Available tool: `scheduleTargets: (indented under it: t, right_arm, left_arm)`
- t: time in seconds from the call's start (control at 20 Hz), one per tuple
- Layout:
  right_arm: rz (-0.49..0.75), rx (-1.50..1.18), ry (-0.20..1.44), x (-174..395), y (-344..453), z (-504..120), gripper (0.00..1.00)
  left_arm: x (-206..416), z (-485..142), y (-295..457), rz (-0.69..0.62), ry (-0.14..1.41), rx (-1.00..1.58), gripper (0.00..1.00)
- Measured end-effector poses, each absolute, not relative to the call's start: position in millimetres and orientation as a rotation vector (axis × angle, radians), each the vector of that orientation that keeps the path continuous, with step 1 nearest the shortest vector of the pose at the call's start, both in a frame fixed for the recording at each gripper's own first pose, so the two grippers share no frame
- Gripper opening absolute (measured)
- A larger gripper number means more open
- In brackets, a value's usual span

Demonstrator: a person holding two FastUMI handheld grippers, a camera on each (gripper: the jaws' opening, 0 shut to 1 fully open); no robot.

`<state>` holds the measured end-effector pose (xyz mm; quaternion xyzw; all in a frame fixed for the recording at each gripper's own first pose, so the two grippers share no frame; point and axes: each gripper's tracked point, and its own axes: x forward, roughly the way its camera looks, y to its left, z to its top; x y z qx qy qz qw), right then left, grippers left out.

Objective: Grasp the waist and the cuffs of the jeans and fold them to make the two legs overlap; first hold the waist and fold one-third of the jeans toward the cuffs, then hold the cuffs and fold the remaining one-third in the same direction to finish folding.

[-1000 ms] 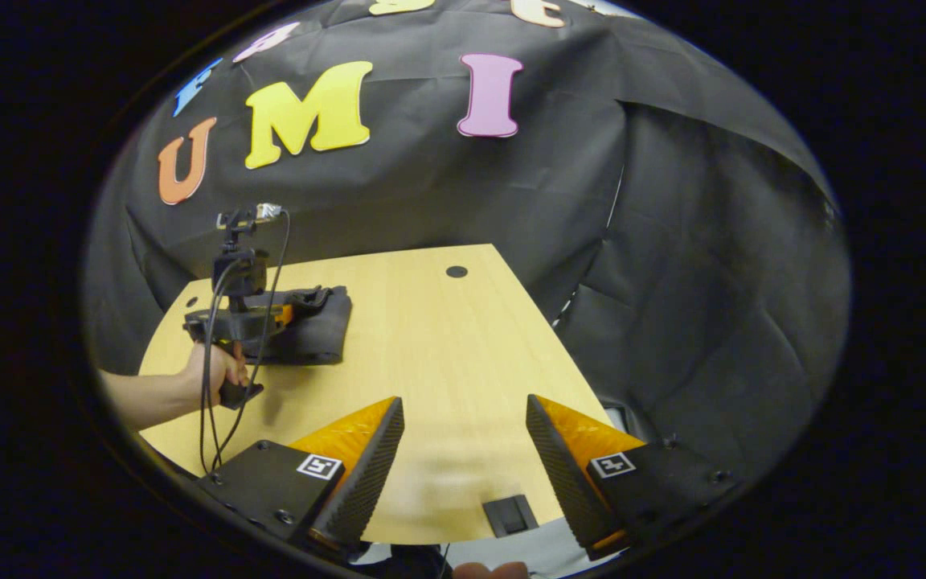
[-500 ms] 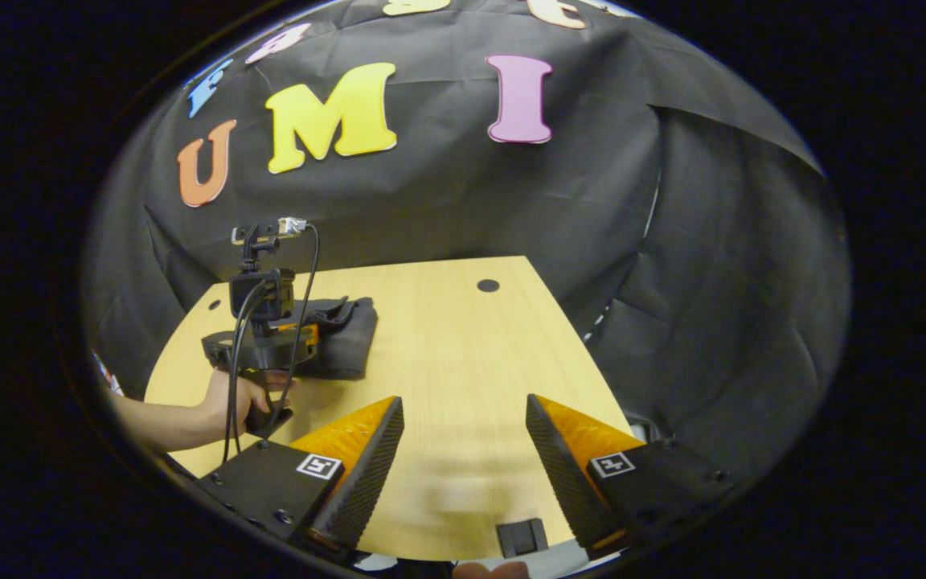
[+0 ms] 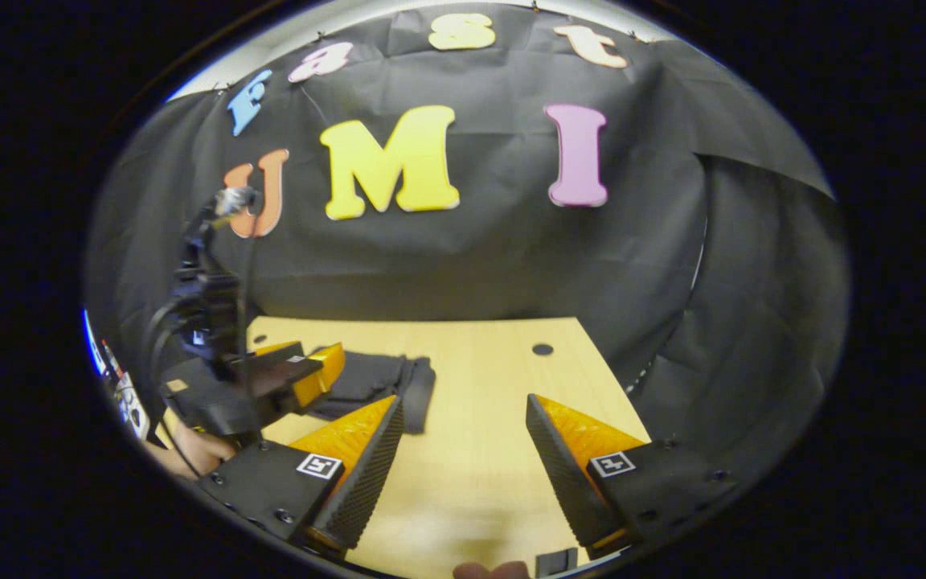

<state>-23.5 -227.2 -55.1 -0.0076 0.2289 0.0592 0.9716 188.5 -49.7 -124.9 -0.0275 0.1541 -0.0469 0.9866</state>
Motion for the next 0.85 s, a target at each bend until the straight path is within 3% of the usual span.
scheduleTargets:
  t: [0.05, 0.15, 0.2, 0.25, 0.35, 0.4, 0.45, 0.85]
  right_arm:
    - [0.102, -0.033, 0.411, -22.7, -220.0, -39.0, 0.94]
    - [0.071, -0.051, 0.308, -27.6, -197.8, -3.2, 0.96]
    - [0.074, -0.046, 0.246, -32.2, -180.4, 19.4, 0.96]
    - [0.081, -0.043, 0.179, -37.4, -164.2, 41.0, 0.94]
    - [0.097, -0.055, 0.069, -52.6, -135.2, 73.2, 0.93]
    - [0.100, -0.062, 0.020, -63.1, -124.2, 87.1, 0.94]
    - [0.097, -0.069, -0.016, -74.9, -116.3, 98.8, 0.93]
    - [0.118, -0.046, -0.078, -121.8, -85.7, 113.8, 0.94]
  left_arm:
    - [178.2, -96.0, -31.1, -0.087, 0.255, -0.075, 0.89]
    - [155.9, -37.5, 2.0, -0.079, 0.166, -0.101, 0.94]
    - [142.0, -16.9, 14.6, -0.084, 0.128, -0.102, 0.94]
    - [129.6, 3.1, 28.1, -0.088, 0.097, -0.091, 0.85]
    - [101.7, 38.1, 48.3, -0.092, 0.041, -0.062, 0.86]
    - [85.8, 51.9, 57.0, -0.095, 0.015, -0.053, 0.92]
    - [73.5, 60.6, 65.7, -0.092, 0.001, -0.050, 0.97]
    - [8.8, 76.7, 92.8, -0.063, -0.021, -0.062, 0.98]
